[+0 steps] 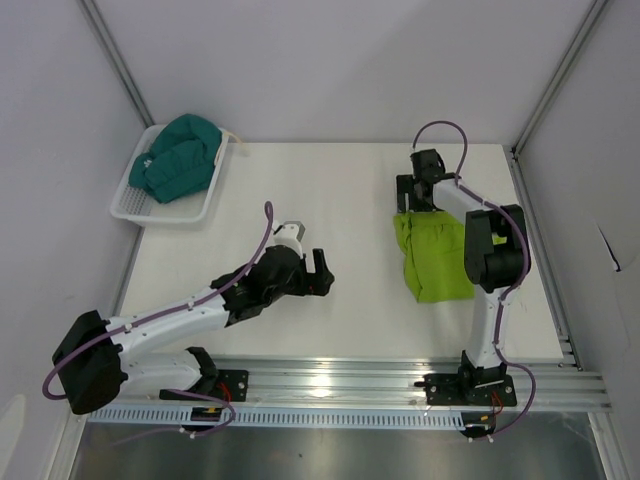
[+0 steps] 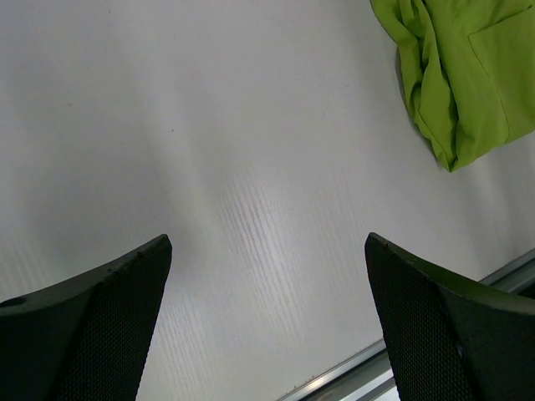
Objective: Fold and stack the shorts
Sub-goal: Neatly place the folded shorts to the corner
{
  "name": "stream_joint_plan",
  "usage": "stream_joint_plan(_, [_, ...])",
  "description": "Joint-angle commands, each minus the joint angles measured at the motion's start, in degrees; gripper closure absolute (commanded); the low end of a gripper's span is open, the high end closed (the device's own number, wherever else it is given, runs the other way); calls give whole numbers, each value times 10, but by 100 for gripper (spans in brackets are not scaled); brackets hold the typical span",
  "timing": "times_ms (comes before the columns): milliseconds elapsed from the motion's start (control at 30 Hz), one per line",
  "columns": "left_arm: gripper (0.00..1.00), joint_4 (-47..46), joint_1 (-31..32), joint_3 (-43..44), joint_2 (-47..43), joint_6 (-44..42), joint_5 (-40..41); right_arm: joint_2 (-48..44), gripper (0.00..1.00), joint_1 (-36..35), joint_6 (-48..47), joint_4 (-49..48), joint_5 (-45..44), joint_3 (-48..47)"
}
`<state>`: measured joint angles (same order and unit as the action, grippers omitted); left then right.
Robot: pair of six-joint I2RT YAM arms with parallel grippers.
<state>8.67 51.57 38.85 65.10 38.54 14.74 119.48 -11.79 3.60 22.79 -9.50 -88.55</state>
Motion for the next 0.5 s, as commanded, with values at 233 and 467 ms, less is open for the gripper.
stream_joint_plan(233, [1, -39, -4, -40, -27, -4, -23, -132, 13, 5, -61, 4, -64, 238])
stream_joint_plan(467, [1, -49, -4, -56, -38, 0, -49, -209, 12, 1, -38, 23, -207, 319])
